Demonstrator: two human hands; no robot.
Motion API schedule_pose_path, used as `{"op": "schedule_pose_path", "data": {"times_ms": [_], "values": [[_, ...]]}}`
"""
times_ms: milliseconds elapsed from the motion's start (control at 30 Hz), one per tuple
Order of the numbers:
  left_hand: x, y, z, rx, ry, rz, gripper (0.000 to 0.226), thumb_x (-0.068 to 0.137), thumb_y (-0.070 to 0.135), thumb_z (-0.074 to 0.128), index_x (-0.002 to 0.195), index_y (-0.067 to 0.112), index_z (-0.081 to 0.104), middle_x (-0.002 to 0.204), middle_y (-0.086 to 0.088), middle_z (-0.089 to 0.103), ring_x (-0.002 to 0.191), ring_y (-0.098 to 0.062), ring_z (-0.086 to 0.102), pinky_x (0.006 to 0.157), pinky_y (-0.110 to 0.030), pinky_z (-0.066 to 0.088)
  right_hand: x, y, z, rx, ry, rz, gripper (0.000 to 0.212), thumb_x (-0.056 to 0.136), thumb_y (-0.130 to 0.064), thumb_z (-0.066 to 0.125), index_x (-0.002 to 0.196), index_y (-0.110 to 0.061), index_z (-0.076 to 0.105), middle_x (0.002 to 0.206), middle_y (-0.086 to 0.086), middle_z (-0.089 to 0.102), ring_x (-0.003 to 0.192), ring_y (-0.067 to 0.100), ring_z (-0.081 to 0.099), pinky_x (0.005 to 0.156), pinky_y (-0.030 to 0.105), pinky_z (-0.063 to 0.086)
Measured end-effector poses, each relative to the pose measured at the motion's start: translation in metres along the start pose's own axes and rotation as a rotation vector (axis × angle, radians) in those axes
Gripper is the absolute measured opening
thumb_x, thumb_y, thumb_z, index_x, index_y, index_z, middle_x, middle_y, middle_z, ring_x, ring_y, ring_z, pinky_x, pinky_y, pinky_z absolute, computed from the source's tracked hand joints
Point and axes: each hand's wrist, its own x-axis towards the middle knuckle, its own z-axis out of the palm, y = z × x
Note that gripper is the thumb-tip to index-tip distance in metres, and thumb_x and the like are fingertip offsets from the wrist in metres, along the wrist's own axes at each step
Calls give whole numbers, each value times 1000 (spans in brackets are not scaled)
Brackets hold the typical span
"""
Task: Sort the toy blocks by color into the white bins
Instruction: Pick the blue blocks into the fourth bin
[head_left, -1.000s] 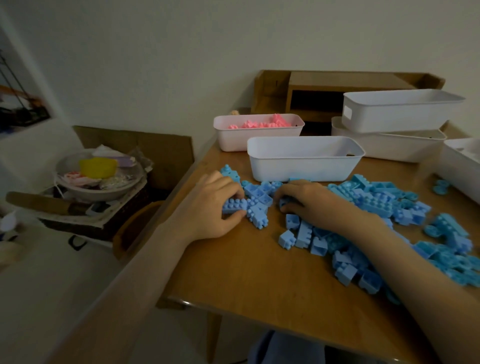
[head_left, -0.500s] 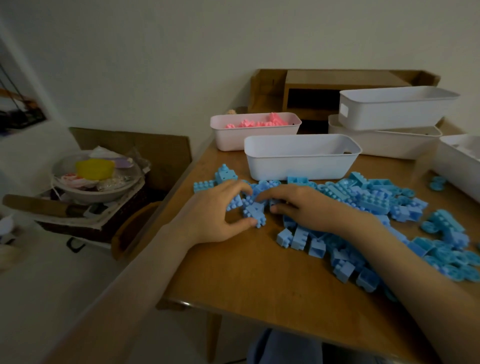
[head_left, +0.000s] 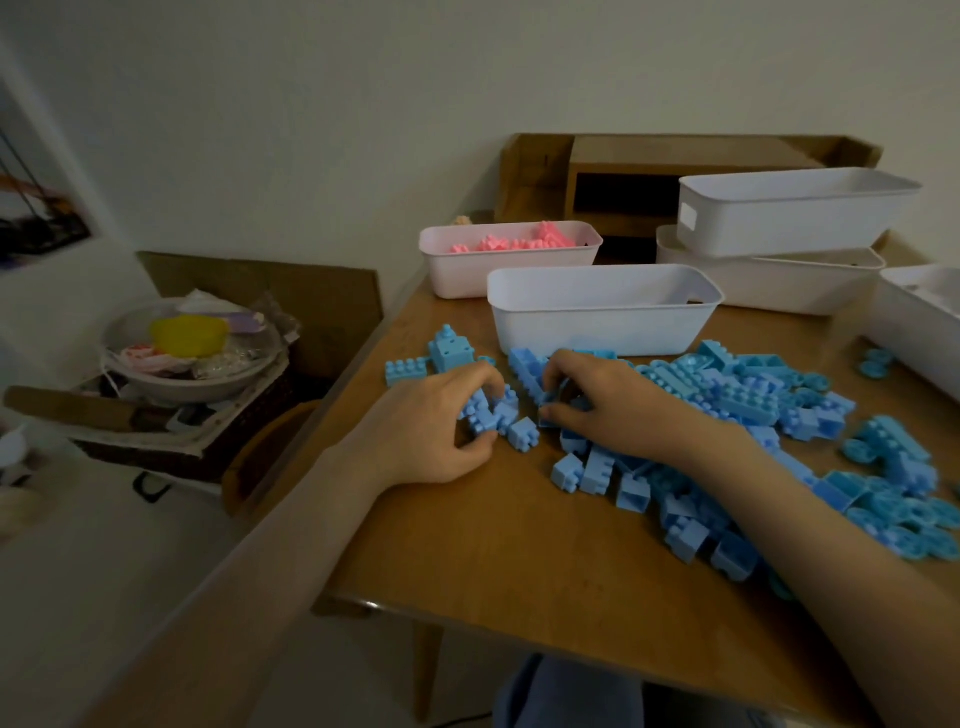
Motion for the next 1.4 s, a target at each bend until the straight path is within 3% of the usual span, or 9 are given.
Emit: {"op": "schedule_pose_path", "data": {"times_ms": [267, 500, 767, 867, 1000, 1100, 1200, 1300, 1400], "values": [[0, -4, 2, -33, 50, 47, 23, 81, 42, 46, 94, 27, 58, 94, 18, 56, 85, -2, 55, 71, -29, 51, -1, -1, -2, 63, 75, -3, 13, 88, -22, 62, 89, -18, 49, 85, -8, 55, 82, 15, 58, 63, 15, 43], [0, -4, 2, -17, -4, 74, 39, 85, 42, 44, 123, 37, 56, 104, 11, 59, 85, -7, 58, 66, -31, 53, -3, -1, -5, 84, 66, 9, 10, 89, -21, 61, 89, -17, 51, 82, -11, 53, 80, 13, 56, 64, 15, 43], [0, 0, 2, -8, 34, 40, 35, 84, 49, 50, 111, 28, 58, 109, 10, 63, 94, -8, 61, 74, -32, 54, -3, 2, -5, 130, 68, 5, 7, 88, -17, 62, 90, -14, 56, 88, -2, 61, 84, 13, 58, 70, 17, 45], [1, -1, 2, -28, 66, -13, 27, 86, 37, 61, 111, 26, 57, 112, 12, 62, 99, -6, 59, 78, -20, 46, -3, 3, -7, 221, 116, 52, 5, 89, -17, 61, 88, -15, 56, 85, -4, 61, 82, 12, 57, 67, 10, 44], [1, 0, 1, -30, 56, -79, 28, 88, 34, 61, 115, 27, 56, 117, 12, 60, 103, -4, 55, 80, -18, 41, -2, 4, -11, 456, 164, 171, 5, 90, -17, 59, 86, -16, 58, 83, 3, 63, 77, 14, 61, 70, 23, 51], [1, 1, 0, -26, 80, -120, 23, 89, 37, 59, 110, 28, 56, 107, 13, 62, 93, -5, 58, 73, -20, 46, -3, 3, -12, 621, 176, 218, 6, 92, -13, 57, 85, -12, 57, 72, -2, 57, 57, -4, 54, 53, 11, 44], [2, -1, -1, -16, 102, -161, 18, 89, 38, 58, 104, 29, 56, 96, 17, 59, 84, -2, 56, 64, -10, 39, -2, 4, -13, 754, 171, 260, 6, 91, -12, 57, 86, -12, 56, 70, -2, 55, 63, 8, 54, 58, 17, 45], [3, -2, -1, -6, 60, -162, 22, 89, 39, 58, 110, 32, 56, 108, 21, 57, 97, 1, 54, 69, -6, 35, -2, 4, -14, 838, 155, 280, 7, 91, -12, 57, 84, -13, 57, 68, -1, 55, 68, 17, 51, 63, 26, 44], [3, -2, 1, 32, 31, -144, 32, 88, 39, 59, 119, 33, 53, 122, 18, 56, 106, -2, 54, 77, -12, 35, -4, 0, -17, 927, 100, 275, 7, 91, -9, 56, 85, -10, 55, 74, 2, 56, 68, 12, 57, 62, 17, 51]]}}
